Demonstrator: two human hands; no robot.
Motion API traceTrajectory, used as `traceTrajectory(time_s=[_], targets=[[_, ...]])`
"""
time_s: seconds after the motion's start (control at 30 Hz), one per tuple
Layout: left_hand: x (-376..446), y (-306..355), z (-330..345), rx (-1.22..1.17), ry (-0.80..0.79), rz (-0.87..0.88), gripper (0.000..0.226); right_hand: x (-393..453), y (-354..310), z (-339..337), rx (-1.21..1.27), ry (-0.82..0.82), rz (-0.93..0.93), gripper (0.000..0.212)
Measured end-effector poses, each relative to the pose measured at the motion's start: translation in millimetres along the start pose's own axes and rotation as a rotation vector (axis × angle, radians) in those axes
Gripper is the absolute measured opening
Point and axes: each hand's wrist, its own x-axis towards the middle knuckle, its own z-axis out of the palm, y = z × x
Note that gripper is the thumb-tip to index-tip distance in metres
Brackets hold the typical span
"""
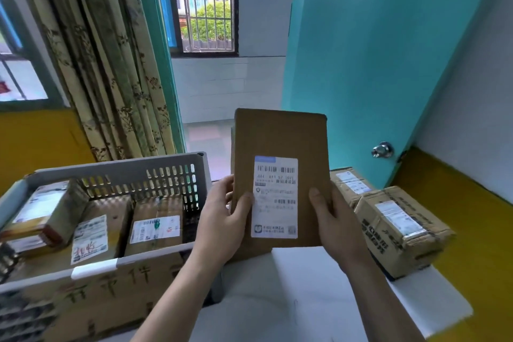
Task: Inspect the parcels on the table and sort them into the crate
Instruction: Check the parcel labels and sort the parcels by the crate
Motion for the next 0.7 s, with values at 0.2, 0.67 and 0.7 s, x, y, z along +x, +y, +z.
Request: traceTrajectory(time_s=[0.2,0.67,0.7], targets=[[-17,5,3,0.115,-0.046,-0.018,0.010,-28,-1,-16,-0.008,0.009,0.024,0.023],[-49,24,21,0.167,0.042,-0.098,0.023,-43,13,-36,-0.027,0.016,-0.018,0.026],[-52,26,28,0.173,0.055,-0.098,0.023,-39,16,-43,-0.022,-0.014,-0.019,0.037]])
